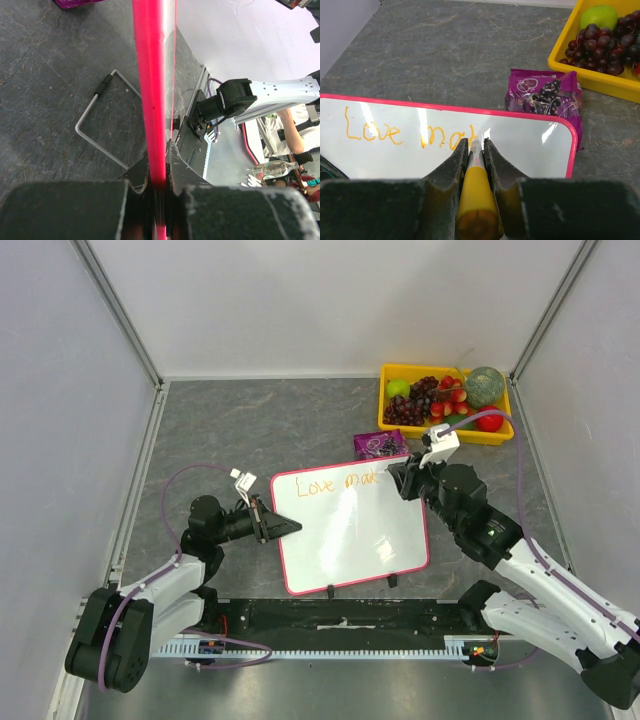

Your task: Write a sentence on the whiteboard

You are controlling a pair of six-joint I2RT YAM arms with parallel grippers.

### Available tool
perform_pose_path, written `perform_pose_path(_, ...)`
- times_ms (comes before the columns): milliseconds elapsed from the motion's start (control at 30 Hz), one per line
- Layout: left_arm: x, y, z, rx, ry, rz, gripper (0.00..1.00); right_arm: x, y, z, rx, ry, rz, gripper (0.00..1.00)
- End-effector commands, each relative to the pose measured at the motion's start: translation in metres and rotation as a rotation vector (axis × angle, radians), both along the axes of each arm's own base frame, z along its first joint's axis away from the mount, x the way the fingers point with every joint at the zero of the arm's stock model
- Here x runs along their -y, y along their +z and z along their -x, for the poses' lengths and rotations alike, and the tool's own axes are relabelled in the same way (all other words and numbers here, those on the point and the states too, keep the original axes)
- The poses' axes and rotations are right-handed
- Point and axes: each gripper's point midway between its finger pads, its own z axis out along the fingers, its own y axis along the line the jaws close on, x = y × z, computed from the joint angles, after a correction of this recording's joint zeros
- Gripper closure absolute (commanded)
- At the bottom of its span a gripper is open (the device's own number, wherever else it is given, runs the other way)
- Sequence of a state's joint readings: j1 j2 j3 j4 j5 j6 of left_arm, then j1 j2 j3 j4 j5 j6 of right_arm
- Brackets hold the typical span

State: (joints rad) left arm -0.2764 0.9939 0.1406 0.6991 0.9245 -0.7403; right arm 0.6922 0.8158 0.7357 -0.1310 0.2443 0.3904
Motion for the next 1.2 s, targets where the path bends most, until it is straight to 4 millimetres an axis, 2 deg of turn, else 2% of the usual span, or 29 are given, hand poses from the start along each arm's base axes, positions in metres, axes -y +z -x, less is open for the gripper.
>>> perform_pose_path(0,-0.006,-0.018,-0.008,0.109,0.028,-0.090,0.98,-0.002,0.017,-0.009,0.047,-0.013,-0.023,1.00)
perform_pose_path(500,-0.006,-0.018,-0.008,0.109,0.028,-0.091,0.98,0.004,-0.013,-0.007,-0.002,-0.026,0.016,1.00)
perform_pose_path(700,-0.005,-0.018,-0.008,0.112,0.026,-0.091,0.98,0.012,-0.023,-0.009,-0.018,-0.059,0.042,1.00)
perform_pose_path(967,-0.005,-0.018,-0.008,0.111,0.026,-0.091,0.98,0.024,-0.019,-0.017,-0.011,-0.132,0.048,1.00)
perform_pose_path(1167,-0.005,-0.018,-0.008,0.114,0.025,-0.091,0.98,0.018,-0.008,-0.024,0.004,-0.125,0.033,1.00)
